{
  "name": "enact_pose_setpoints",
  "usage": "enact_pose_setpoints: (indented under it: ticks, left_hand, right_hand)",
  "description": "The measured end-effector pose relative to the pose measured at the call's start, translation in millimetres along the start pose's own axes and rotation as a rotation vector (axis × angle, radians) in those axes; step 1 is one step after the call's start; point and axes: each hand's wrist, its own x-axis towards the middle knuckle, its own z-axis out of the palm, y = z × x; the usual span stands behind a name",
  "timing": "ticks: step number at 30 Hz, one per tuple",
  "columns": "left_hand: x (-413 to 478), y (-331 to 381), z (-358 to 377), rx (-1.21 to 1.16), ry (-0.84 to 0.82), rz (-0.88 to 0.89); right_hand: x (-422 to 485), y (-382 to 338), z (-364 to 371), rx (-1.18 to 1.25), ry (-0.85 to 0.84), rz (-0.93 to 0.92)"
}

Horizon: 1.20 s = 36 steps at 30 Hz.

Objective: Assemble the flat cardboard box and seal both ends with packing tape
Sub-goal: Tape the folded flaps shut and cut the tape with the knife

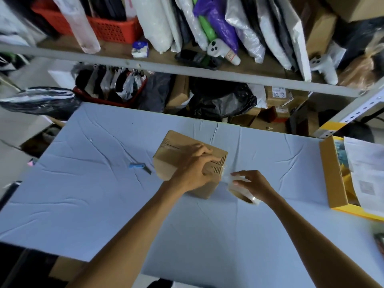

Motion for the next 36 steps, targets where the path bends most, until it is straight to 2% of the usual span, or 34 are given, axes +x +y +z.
enact_pose_setpoints:
  ticks: [3,10,18,24,29,33,36]
  left_hand:
    - [-6.5,-5.2,-3.1,0.183,-0.127,0.112]
    - [1.5,-16.4,-13.7,0.479,-0.160,0.148]
    - [22.7,-43.9,-46.0,0.524,-0.075,0.119]
    - [16.4,-58.3,-48.9,0.436,-0.039,0.101]
    - [9.0,-67.2,-35.7,0.399,0.049,0.145]
    - [4.2,-71.4,-30.4,0.410,0.046,0.195]
    - [3.2,-71.0,-31.2,0.383,0.044,0.172]
  right_hand:
    - [3.9,-4.9,0.5,0.059,0.037,-0.022]
    - [13.2,-29.5,11.6,0.140,0.040,-0.075]
    - [37.0,-63.6,18.1,0.165,0.046,-0.089]
    - [41.9,-58.8,8.1,0.101,-0.002,-0.084]
    - [33.5,-45.9,-7.1,0.254,-0.048,-0.122]
    - [38.5,-43.3,3.1,0.079,-0.178,-0.055]
    - [45.1,-46.5,5.2,0.016,-0.148,-0.012]
